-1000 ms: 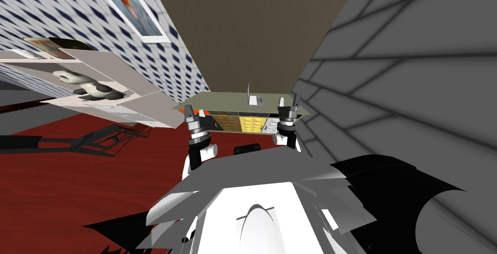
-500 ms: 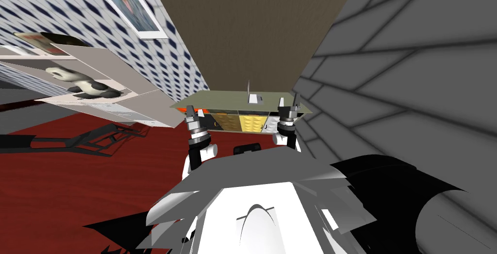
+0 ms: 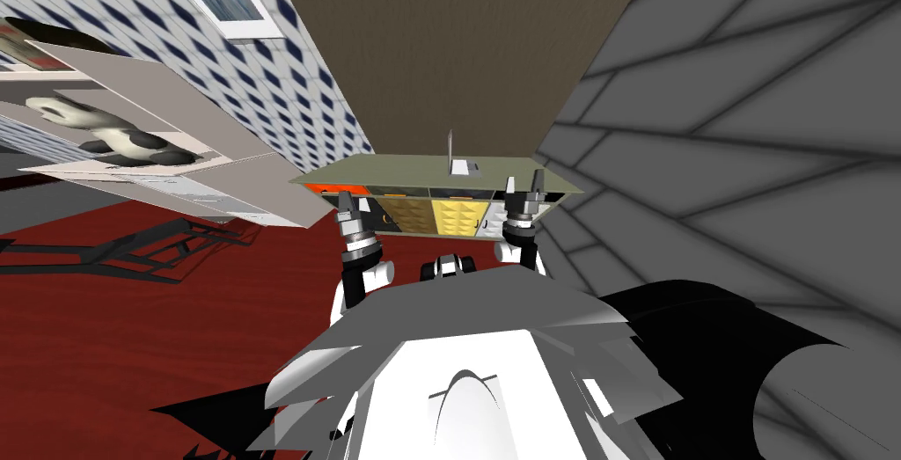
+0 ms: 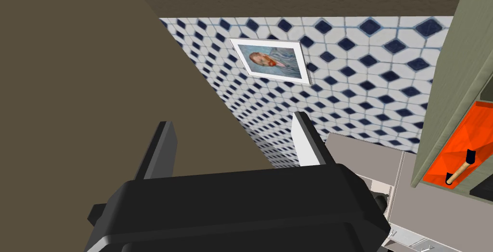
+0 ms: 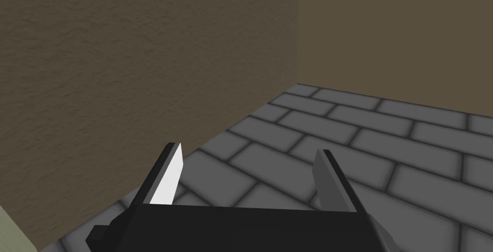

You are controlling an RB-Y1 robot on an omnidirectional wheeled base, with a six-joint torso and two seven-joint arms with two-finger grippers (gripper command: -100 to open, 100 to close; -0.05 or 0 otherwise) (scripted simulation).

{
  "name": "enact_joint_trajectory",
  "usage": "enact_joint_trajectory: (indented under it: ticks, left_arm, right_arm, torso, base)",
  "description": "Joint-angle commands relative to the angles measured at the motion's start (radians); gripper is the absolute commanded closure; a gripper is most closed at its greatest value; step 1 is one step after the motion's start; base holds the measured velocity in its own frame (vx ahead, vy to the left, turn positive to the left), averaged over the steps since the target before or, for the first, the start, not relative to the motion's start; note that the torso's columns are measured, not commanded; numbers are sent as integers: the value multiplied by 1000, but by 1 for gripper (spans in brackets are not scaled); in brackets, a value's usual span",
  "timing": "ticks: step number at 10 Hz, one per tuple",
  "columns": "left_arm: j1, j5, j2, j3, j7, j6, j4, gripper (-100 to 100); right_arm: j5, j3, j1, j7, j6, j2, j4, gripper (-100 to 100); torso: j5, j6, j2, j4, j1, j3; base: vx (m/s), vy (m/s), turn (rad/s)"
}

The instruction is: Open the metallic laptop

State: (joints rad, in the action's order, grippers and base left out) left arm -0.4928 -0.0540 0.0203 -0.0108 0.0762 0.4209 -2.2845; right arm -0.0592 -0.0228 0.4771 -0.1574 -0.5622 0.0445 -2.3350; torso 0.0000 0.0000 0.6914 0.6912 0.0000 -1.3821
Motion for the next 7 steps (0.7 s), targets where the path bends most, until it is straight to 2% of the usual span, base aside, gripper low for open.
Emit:
enact_joint_trajectory:
  ticks: [1,2,3,6,7]
  left_arm:
    - [0,0,0,0,0,0,0,0]
    - [0,0,0,0,0,0,0,0]
    - [0,0,0,0,0,0,0,0]
    - [0,0,0,0,0,0,0,0]
    - [0,0,0,0,0,0,0,0]
  right_arm:
    - [-16,11,5,8,13,-75,12,-100]
    - [-27,18,9,14,21,-106,20,-100]
    - [-27,18,9,14,21,-118,20,-100]
    - [-75,50,23,37,56,-213,51,-100]
    - [-75,50,23,37,56,-222,51,-100]
  torso:
    - [0,0,33,33,1,-69]
    - [1,0,42,43,2,-89]
    - [1,0,45,45,2,-93]
    - [0,0,46,47,1,-94]
    - [0,0,46,47,2,-94]
  base:
    - [22,44,9]
    - [27,56,6]
    - [21,42,0]
    - [32,70,4]
    - [32,67,-3]
